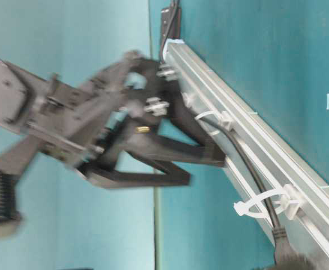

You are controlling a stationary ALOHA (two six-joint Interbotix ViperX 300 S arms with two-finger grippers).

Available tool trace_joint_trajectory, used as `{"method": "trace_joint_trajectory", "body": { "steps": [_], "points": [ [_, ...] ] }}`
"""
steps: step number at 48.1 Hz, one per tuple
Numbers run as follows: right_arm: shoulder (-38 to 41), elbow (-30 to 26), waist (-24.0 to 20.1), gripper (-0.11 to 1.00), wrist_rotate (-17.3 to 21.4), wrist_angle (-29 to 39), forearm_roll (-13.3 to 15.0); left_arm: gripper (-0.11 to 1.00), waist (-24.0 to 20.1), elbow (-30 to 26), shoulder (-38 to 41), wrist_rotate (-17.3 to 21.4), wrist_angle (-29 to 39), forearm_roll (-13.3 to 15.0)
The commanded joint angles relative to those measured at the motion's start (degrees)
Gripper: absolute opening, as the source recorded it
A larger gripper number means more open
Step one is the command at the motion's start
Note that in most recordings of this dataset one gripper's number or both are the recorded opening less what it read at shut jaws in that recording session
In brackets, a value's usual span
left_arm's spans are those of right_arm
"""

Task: Pass the USB cable through three rings with both arms.
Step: 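Open the right gripper and pull the cable through with the left gripper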

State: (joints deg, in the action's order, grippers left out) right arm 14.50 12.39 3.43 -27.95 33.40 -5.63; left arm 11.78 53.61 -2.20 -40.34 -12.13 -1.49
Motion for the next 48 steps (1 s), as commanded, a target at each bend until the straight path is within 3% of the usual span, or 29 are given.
{"method": "trace_joint_trajectory", "body": {
  "steps": [1,19,48],
  "points": [
    [-1.32,0.44,0.79,0.87,1.67,-0.53,0.09,0.11,0.44,-0.09,-4.31,-0.18,1.67,-0.09],
    [-4.22,1.67,2.99,0.87,2.20,-1.14,0.00,0.11,0.53,1.58,-14.06,-0.62,5.80,-0.09],
    [-7.47,3.08,5.27,0.87,2.55,-9.05,0.00,0.09,0.44,5.54,-25.05,-0.79,10.37,-0.09]
  ]
}}
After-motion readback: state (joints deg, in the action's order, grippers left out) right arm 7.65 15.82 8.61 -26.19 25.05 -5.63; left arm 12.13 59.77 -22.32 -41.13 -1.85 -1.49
